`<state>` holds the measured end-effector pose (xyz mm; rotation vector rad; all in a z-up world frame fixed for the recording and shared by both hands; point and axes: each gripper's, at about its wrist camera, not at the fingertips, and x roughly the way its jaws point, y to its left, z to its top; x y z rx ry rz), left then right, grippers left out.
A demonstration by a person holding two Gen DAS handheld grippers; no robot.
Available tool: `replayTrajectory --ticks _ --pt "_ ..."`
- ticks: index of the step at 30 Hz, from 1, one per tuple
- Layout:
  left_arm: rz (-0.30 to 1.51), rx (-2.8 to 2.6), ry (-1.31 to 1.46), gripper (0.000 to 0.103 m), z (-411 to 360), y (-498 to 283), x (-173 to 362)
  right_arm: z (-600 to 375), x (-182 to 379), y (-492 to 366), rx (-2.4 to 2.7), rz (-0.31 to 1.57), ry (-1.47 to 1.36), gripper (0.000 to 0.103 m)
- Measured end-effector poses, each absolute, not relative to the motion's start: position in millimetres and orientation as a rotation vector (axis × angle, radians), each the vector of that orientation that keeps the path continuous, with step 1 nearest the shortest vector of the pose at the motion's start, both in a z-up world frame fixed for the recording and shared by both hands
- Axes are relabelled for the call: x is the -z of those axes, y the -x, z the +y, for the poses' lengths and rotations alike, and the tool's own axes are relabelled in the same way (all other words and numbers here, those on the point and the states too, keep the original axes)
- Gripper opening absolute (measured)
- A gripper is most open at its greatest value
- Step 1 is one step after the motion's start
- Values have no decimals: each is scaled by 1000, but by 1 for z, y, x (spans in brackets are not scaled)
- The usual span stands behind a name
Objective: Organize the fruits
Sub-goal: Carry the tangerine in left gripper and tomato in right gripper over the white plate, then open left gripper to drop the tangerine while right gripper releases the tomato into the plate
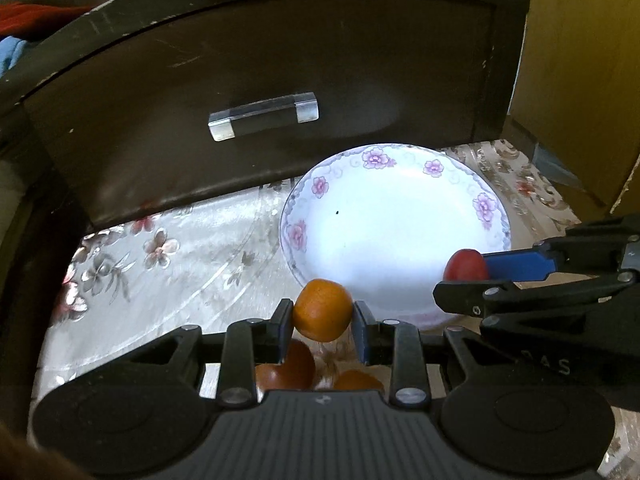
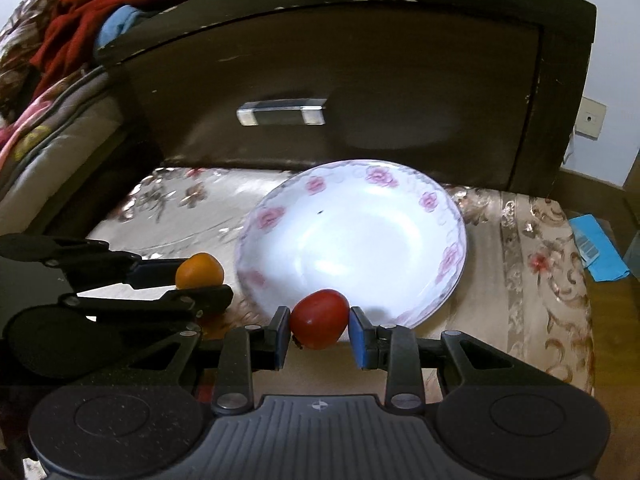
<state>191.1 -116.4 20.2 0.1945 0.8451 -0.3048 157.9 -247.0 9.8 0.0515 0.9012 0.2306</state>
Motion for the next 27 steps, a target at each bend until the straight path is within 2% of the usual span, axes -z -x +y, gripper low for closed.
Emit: replayTrajectory --ticks 12,27 --pt "835 301 -240 38 -129 -211 -12 -258 7 -184 -198 906 -70 27" --pt "822 303 -261 41 -134 -213 -11 -266 13 -194 -185 906 -71 30"
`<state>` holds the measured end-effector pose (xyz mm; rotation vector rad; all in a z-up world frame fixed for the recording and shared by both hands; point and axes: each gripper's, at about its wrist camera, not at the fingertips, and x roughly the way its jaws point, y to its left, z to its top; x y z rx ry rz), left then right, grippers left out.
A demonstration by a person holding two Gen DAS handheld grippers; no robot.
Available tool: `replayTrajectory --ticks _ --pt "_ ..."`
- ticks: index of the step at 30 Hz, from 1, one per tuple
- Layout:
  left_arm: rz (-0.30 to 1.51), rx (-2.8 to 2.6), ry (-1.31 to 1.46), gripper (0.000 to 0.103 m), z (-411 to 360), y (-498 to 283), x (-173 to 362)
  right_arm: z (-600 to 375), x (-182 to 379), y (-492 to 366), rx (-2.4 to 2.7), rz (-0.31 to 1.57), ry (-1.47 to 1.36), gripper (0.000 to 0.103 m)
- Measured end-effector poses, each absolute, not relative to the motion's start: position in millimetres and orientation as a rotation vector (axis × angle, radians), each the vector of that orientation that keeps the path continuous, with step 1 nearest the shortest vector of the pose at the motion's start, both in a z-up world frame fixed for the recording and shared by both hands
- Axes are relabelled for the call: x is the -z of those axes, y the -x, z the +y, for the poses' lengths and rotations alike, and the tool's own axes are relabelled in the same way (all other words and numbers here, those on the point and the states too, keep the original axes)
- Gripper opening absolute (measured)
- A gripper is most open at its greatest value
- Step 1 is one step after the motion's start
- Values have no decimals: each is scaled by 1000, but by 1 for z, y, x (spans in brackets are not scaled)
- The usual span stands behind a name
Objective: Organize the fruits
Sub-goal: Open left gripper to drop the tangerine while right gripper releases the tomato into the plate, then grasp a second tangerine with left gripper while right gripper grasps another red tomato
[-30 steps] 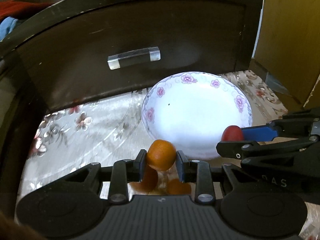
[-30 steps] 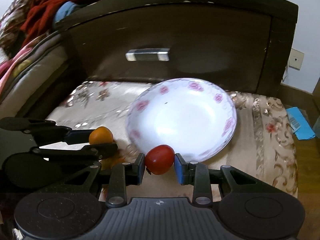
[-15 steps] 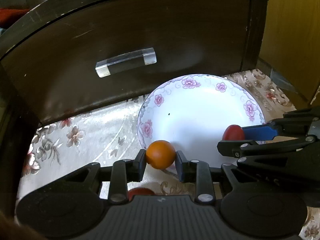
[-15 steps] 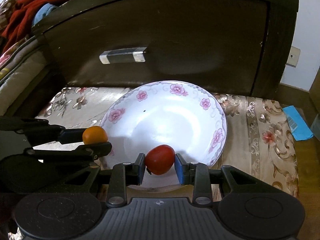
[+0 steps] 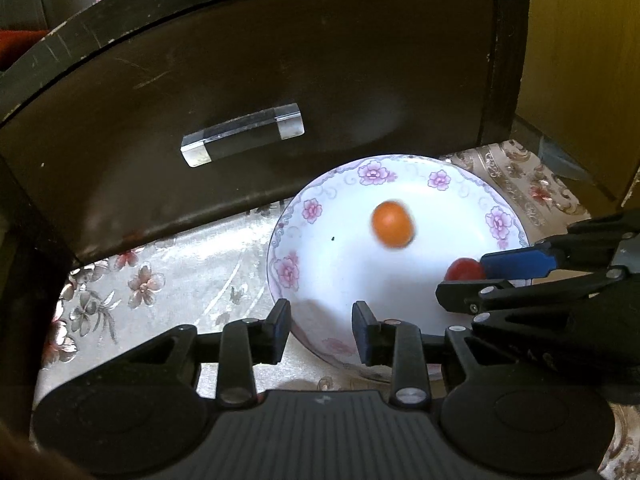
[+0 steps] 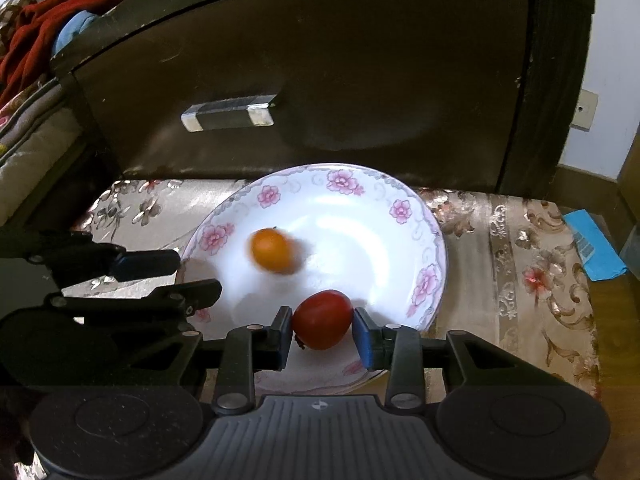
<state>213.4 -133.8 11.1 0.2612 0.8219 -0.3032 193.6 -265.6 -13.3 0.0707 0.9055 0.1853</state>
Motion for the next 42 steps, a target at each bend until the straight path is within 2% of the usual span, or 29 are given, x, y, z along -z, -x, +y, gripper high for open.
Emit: replayTrajectory --ticks 4,20,34,42 --pt "826 306 -244 42 -129 -210 -17 -269 10 -190 -174 897 -77 36" --pt "807 272 -160 43 -68 -157 -50 -253 -26 -145 -194 849 -90 37" --pt "898 161 -7 43 39 -86 -41 -195 -16 -92 -337 944 -24 37" --pt "942 148 -49 43 35 -68 -20 -184 -11 -80 -363 968 -14 37"
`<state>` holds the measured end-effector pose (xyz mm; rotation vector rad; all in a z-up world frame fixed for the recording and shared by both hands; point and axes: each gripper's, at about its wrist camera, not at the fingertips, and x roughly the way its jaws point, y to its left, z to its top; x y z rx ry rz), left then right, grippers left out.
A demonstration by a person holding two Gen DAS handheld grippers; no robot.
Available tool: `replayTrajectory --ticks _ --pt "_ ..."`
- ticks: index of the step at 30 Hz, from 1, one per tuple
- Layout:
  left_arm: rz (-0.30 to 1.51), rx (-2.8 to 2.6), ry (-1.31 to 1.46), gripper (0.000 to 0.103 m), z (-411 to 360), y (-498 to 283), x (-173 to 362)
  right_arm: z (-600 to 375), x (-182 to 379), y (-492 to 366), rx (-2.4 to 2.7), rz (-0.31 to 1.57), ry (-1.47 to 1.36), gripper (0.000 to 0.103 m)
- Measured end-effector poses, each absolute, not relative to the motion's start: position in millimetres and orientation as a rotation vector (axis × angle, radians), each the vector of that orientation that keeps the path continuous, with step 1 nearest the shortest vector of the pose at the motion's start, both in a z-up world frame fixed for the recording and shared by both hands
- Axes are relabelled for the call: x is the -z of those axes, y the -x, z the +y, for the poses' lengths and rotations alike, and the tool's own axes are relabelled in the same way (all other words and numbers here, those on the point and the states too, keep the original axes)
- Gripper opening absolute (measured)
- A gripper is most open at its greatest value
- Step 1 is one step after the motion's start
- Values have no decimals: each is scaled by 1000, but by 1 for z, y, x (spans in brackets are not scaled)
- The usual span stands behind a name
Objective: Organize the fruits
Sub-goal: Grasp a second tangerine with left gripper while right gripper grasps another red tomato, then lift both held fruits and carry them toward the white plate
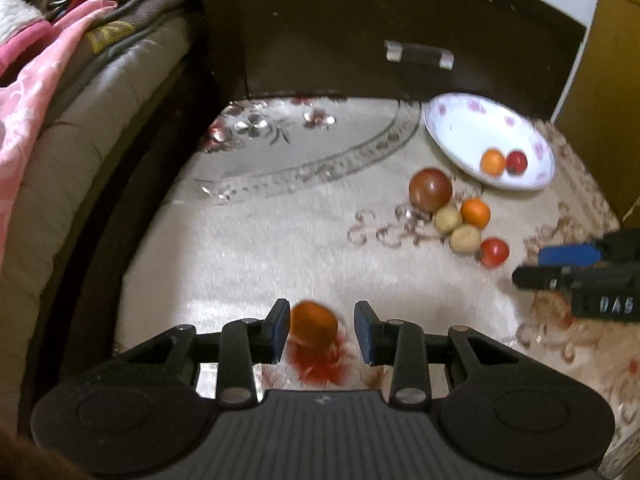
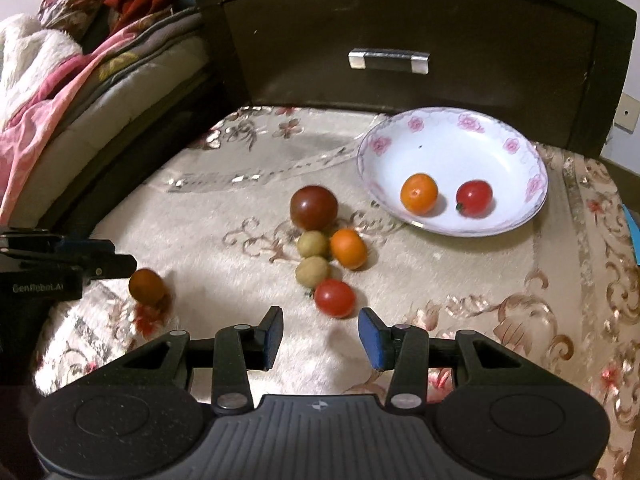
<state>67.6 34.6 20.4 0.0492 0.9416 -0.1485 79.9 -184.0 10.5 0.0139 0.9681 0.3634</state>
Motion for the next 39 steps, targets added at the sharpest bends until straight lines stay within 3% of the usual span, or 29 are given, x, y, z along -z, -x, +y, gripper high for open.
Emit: replayTrajectory --ticks 17,24,31,36,39 --pt "1022 122 -89 45 32 -79 15 -177 14 -100 -371 1004 14 37" --pt "1005 103 -107 53 29 -80 18 -178 22 -111 -362 992 16 38" --pt "1001 95 -100 54 31 -79 19 -171 24 -110 -367 973 61 39" --pt "996 111 -94 45 30 -79 18 -173 24 -112 -353 969 64 25" --pt "987 115 -110 42 28 -79 17 -174 23 -111 -352 968 59 23"
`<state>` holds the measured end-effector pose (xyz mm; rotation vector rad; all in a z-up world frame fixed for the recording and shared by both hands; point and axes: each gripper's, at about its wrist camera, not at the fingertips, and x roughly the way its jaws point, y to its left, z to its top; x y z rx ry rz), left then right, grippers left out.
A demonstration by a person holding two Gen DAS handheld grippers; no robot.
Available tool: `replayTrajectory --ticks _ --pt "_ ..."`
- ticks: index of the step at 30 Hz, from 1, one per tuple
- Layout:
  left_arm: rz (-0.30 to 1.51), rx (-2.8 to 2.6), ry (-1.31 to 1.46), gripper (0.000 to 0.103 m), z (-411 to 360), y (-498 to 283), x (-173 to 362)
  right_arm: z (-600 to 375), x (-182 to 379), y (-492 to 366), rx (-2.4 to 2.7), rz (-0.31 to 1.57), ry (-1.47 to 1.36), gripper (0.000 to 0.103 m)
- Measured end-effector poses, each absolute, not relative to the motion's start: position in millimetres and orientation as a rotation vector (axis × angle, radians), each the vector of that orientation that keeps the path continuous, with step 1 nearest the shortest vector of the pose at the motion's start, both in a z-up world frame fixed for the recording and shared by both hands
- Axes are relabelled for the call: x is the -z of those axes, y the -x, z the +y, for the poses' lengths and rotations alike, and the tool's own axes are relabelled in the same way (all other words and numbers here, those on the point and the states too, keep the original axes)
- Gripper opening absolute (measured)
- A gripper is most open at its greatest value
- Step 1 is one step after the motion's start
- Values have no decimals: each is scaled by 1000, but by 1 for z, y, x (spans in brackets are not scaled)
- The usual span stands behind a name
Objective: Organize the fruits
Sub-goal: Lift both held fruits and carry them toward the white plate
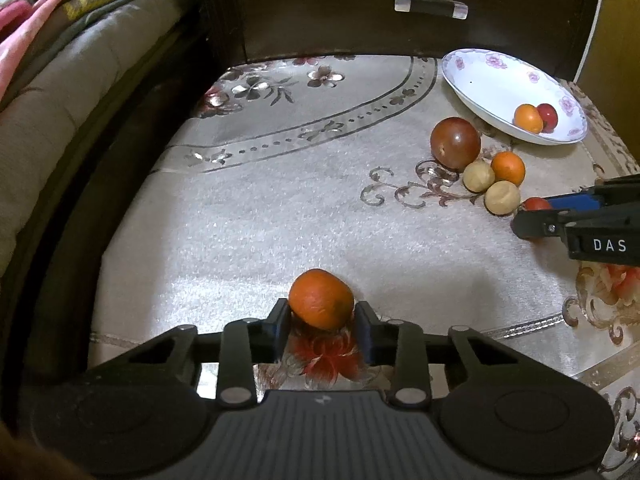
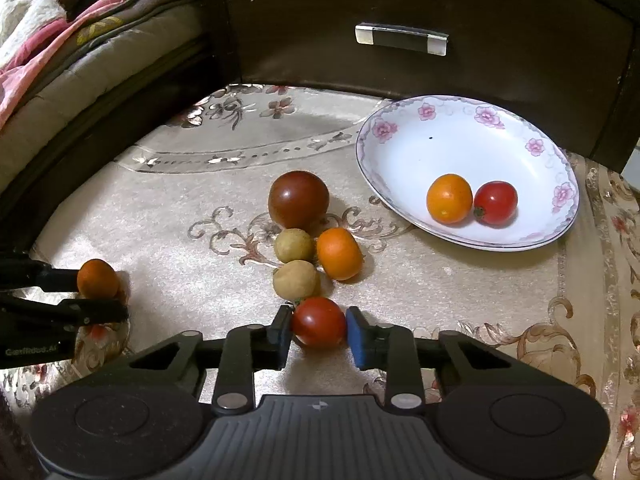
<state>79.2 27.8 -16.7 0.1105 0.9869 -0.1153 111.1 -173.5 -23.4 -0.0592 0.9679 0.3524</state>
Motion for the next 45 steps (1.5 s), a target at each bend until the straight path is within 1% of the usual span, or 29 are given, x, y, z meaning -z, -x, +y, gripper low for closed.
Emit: replayTrajectory --ticks 14,22,36,41,45 --pt "968 276 -95 41 5 -72 11 -183 16 -91 -346 985 59 22" --pt "963 361 -168 41 -23 -63 18 -192 16 -63 -306 1014 66 22" --pt "953 355 -169 42 -24 -64 22 -190 20 -57 -302 1009 72 25" --pt "957 336 -166 40 -26 -63 19 -185 18 -55 -293 1011 110 23" --pt "962 322 -117 40 -27 -58 6 -189 11 -51 -301 1012 85 22"
